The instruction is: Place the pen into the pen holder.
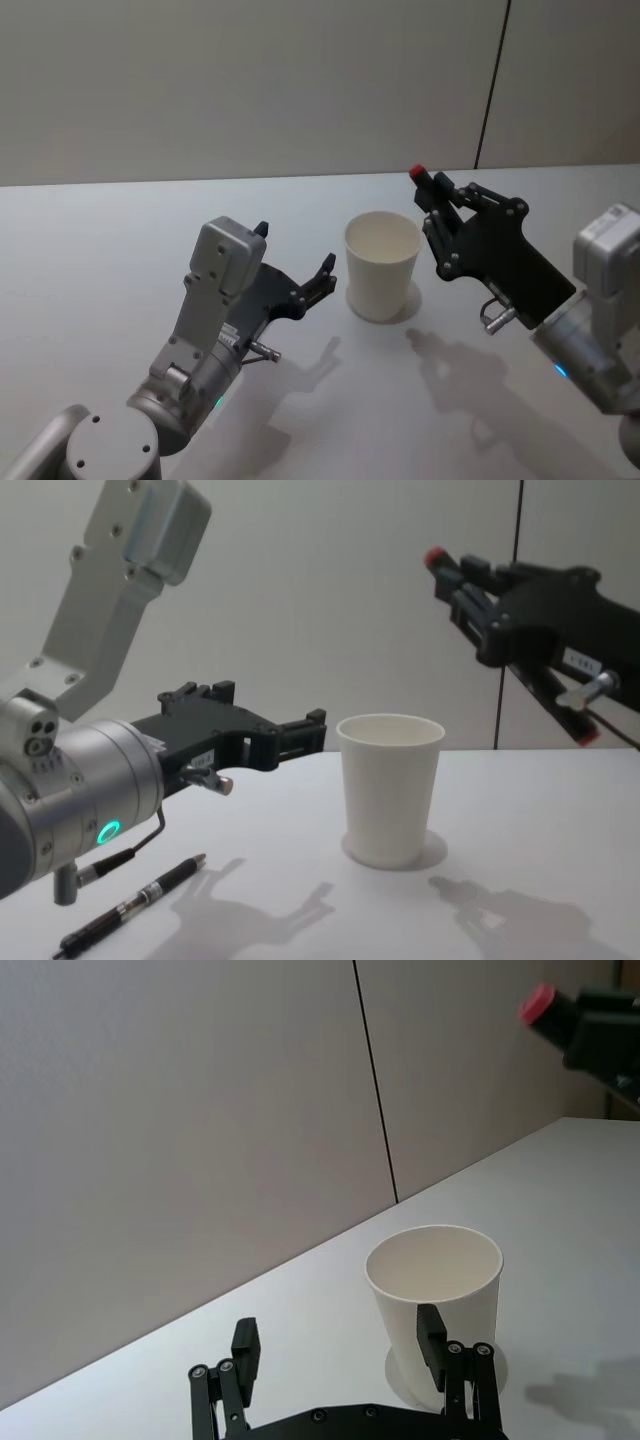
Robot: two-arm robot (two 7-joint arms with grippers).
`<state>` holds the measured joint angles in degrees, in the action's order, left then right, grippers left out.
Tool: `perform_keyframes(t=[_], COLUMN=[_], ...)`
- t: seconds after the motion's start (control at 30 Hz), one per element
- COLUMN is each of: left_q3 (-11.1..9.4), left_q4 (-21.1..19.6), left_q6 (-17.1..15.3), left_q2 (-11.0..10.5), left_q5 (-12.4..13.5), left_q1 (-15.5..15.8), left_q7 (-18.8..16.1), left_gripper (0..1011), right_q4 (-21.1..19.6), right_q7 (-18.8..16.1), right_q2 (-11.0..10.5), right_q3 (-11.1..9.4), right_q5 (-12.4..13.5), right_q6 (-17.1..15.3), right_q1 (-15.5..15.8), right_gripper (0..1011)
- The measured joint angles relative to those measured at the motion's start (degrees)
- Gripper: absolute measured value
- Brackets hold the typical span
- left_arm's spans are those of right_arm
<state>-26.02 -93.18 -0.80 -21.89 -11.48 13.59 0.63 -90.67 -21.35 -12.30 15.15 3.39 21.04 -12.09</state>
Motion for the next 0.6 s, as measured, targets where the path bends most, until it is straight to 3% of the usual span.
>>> perform_keyframes(t=[0.2, 0.3, 0.6], left_q3=[0.0, 0.0, 0.0], left_q4=[0.0, 0.0, 0.0], left_q6=[0.0, 0.0, 0.0], left_q2=[0.0, 0.0, 0.0], left_q5=[0.0, 0.0, 0.0], left_q1=[0.0, 0.0, 0.0], left_q7=[0.0, 0.0, 0.0], left_gripper=[1000, 1000, 1000], right_q4=[2.47, 5.65, 12.88], right_q7=[-4.94, -9.1, -14.61], right_q2=[0.01, 0.36, 1.43], right_q3=[-0.17, -0.33, -0.59], right_q5=[2.2, 4.27, 7.15], right_q6=[5.84, 10.16, 16.45], right_q1=[-1.94, -4.26, -9.08], right_gripper=[173, 173, 173])
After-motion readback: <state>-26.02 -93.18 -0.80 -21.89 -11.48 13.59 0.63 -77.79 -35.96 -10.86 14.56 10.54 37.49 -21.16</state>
